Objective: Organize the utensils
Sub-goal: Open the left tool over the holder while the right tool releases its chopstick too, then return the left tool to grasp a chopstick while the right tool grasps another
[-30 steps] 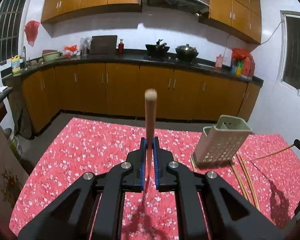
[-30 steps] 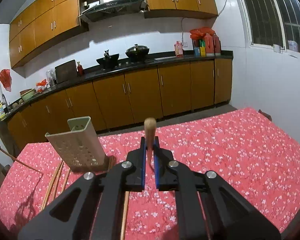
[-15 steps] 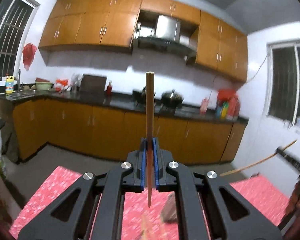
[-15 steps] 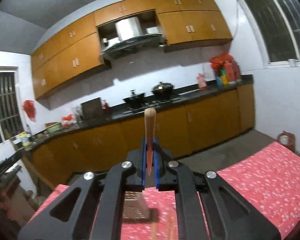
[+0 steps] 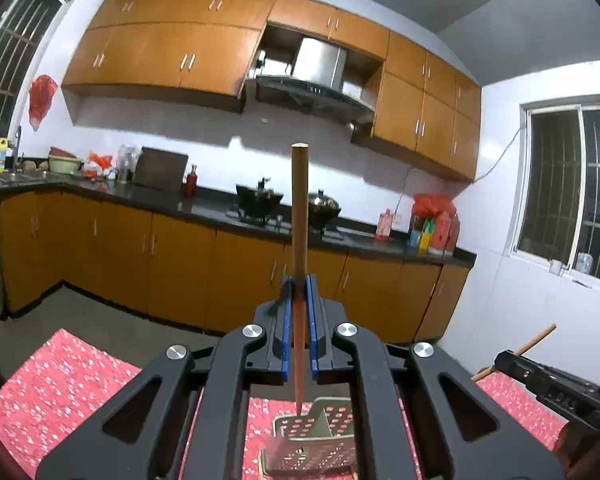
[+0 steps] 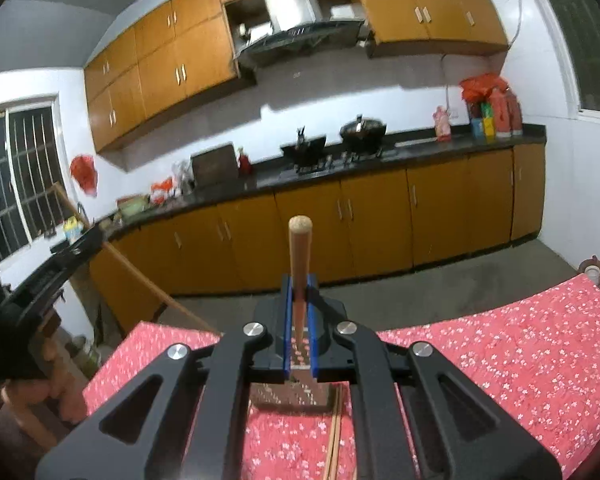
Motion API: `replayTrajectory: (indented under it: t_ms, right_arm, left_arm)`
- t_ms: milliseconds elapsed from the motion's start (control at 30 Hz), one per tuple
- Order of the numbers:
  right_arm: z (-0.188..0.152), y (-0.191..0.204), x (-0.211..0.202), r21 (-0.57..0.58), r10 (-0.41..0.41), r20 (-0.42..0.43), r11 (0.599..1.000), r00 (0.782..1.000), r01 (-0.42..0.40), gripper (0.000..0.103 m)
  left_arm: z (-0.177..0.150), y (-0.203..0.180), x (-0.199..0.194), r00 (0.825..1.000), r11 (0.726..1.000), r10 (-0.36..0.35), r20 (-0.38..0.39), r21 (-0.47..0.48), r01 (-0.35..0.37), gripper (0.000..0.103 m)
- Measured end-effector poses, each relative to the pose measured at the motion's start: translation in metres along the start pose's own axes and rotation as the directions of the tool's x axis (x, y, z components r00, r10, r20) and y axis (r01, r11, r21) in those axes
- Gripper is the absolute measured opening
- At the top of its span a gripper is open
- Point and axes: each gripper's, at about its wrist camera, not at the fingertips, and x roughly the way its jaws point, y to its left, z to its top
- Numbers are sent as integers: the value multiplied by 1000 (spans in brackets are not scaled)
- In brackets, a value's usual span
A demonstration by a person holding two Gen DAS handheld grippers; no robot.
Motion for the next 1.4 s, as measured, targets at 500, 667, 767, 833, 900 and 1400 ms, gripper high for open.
replayTrajectory:
  t_ms: [500, 667, 767, 833, 900, 1400]
  right_arm:
    - [-16, 12, 44, 13, 14, -90, 1000, 996, -13, 38]
    - [-12, 10, 27, 24, 4, -36, 1000, 999, -4, 38]
    - [-9, 6, 15, 37, -1, -7, 999, 1000, 2, 39]
    - [-9, 2, 8, 45, -8, 9, 999, 1000, 8, 39]
    - [-10, 0, 1, 47, -19, 19, 999, 1000, 18, 39]
    - [-132, -68, 36, 109, -150, -306, 976, 940, 191, 27]
  left_arm:
    - [-35, 9, 29, 987, 1000, -7, -158, -11, 5, 8]
    - [-28, 17, 20, 989, 999, -5, -147, -42, -1, 25]
    - [-22, 19, 14, 993, 999, 2, -121, -49, -7, 37]
    - [-20, 19, 11, 993, 999, 0, -119, -47, -6, 37]
    - [-20, 18, 8, 993, 999, 1, -115, -45, -7, 37]
    - [-61, 77, -38, 960, 986, 164, -226, 0, -168, 37]
